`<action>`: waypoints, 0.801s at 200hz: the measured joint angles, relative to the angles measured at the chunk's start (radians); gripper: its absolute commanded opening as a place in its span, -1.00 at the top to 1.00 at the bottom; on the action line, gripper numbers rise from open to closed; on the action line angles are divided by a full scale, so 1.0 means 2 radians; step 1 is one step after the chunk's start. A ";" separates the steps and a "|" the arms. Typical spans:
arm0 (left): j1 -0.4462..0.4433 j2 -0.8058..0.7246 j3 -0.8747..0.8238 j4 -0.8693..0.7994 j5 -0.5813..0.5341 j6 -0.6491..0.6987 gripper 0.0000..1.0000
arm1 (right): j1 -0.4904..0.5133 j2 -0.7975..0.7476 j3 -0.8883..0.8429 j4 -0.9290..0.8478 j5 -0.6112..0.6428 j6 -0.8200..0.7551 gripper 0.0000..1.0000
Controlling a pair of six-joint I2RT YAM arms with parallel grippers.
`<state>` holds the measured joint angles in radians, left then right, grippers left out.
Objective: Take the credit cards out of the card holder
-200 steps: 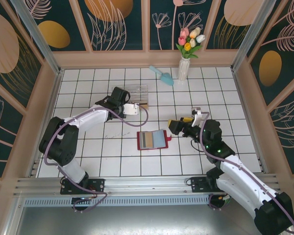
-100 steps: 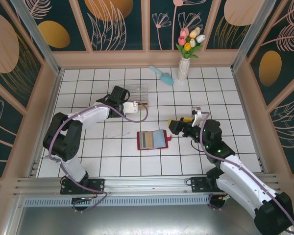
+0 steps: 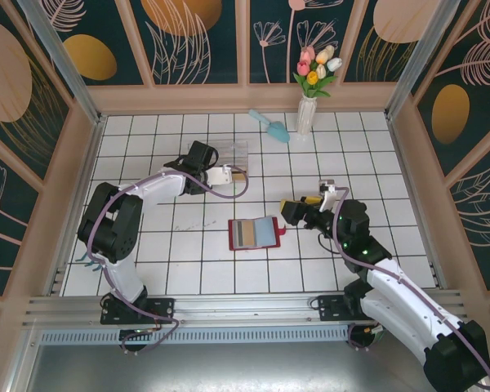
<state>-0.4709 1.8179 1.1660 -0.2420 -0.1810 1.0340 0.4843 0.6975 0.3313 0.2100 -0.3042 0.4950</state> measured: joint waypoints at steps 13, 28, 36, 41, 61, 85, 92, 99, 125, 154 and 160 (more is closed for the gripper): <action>0.000 0.001 0.000 0.002 -0.001 -0.002 0.42 | 0.000 0.000 -0.001 0.000 0.000 0.000 -0.98; 0.002 0.002 0.002 0.003 -0.001 -0.004 0.39 | 0.000 0.000 -0.001 0.000 0.000 0.000 -0.98; 0.003 0.003 0.004 0.003 -0.002 -0.005 0.39 | 0.000 0.000 -0.001 0.000 0.000 0.000 -0.98; 0.004 0.004 0.005 0.004 -0.002 -0.006 0.39 | 0.000 0.000 -0.001 0.000 0.000 0.000 -0.98; 0.007 0.007 0.009 0.009 -0.006 -0.008 0.37 | 0.000 0.000 -0.001 0.000 0.000 0.000 -0.98; 0.010 0.015 0.013 0.025 -0.017 -0.010 0.37 | 0.000 0.000 -0.001 0.000 0.000 0.000 -0.98; 0.010 0.017 0.013 0.030 -0.021 -0.010 0.36 | 0.000 0.000 -0.001 0.000 0.000 0.000 -0.98; 0.010 0.019 0.013 0.035 -0.023 -0.011 0.34 | 0.000 0.000 -0.001 0.000 0.000 0.000 -0.98; 0.011 0.026 0.017 0.046 -0.034 -0.018 0.34 | 0.000 0.000 -0.001 0.000 -0.002 0.000 -0.98; 0.012 0.029 0.024 0.057 -0.042 -0.026 0.34 | 0.000 0.000 -0.001 0.000 -0.002 0.000 -0.98; 0.012 0.029 0.025 0.058 -0.043 -0.028 0.34 | 0.000 0.000 -0.001 0.000 -0.002 0.000 -0.98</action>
<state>-0.4469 1.8751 1.2163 -0.1261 -0.2668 0.9779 0.4843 0.6975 0.3286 0.2104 -0.3080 0.4950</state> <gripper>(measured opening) 0.329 0.989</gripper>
